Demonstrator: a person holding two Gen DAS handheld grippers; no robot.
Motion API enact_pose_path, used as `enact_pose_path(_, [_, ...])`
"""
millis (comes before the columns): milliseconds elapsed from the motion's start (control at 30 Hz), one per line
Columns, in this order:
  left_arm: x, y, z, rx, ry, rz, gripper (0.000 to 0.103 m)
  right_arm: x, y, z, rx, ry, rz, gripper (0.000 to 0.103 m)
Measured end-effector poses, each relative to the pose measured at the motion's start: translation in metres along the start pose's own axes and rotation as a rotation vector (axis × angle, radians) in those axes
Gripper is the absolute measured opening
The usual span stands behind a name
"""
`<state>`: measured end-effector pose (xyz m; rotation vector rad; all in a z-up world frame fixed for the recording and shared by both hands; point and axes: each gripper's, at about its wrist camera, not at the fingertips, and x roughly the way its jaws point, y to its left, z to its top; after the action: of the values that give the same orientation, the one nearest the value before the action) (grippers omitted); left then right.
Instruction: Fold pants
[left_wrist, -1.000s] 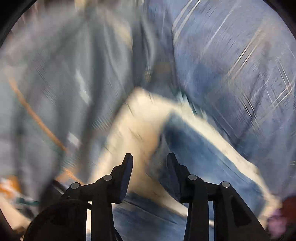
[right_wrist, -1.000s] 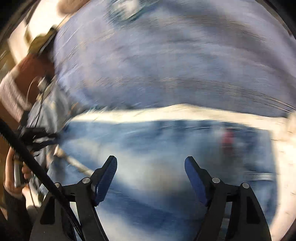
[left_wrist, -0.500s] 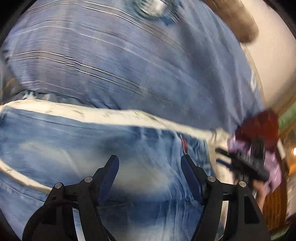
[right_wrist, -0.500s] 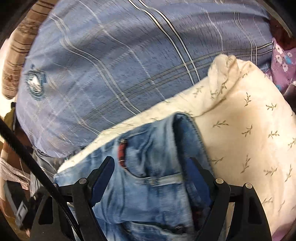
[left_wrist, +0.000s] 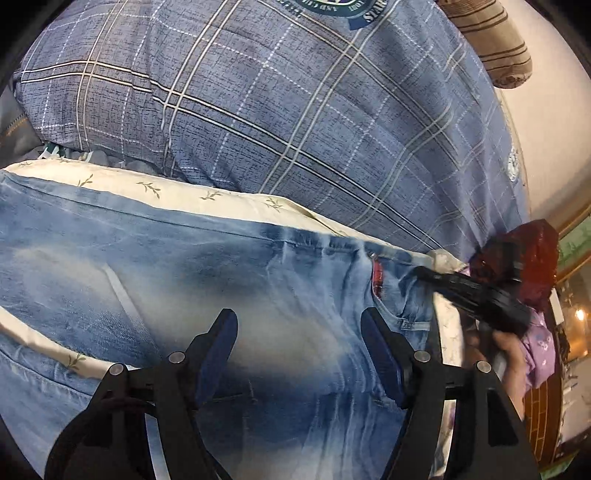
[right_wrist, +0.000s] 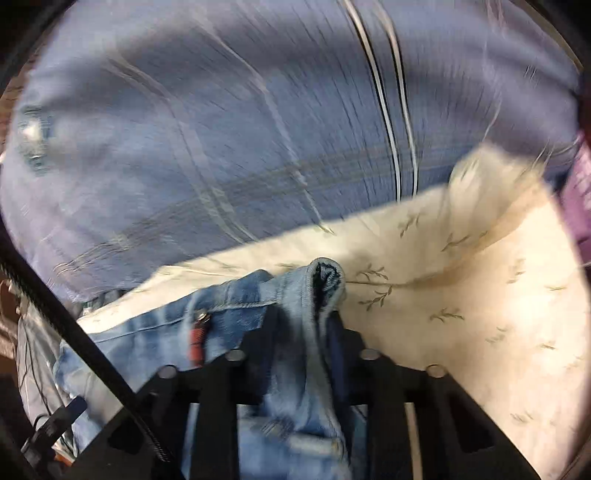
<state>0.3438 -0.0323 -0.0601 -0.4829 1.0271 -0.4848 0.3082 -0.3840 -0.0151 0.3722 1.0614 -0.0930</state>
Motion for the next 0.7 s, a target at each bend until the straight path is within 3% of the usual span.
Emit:
enact_pose_path(67, [-0.021, 0.0, -0.005, -0.007, -0.008, -0.023, 0.069, -0.04, 0.009, -0.014, -0.009, -0.073, -0.01, 0.009])
enact_pose_path(167, [-0.031, -0.008, -0.01, 0.01, -0.016, -0.042, 0.07, -0.087, 0.01, -0.052, 0.019, -0.174, 0.025, 0.009])
enact_pose_path(233, [-0.032, -0.014, -0.013, 0.018, -0.002, -0.052, 0.07, -0.096, 0.006, -0.078, 0.02, -0.201, 0.052, 0.009])
enact_pose_path(333, [-0.031, -0.019, -0.016, -0.012, 0.021, -0.059, 0.07, -0.101, -0.005, -0.103, 0.107, -0.187, 0.196, 0.009])
enact_pose_path(467, [-0.025, -0.027, -0.008, -0.117, 0.025, -0.128, 0.073, -0.115, -0.004, -0.116, 0.057, -0.19, 0.186, 0.008])
enact_pose_path(633, [0.017, -0.033, 0.012, -0.221, 0.07, -0.09, 0.072, -0.108, -0.03, -0.126, 0.076, -0.119, 0.18, 0.009])
enact_pose_path(700, [0.021, -0.027, 0.015, -0.276, 0.038, -0.044, 0.073, -0.107, -0.035, -0.135, 0.065, -0.097, 0.183, 0.009])
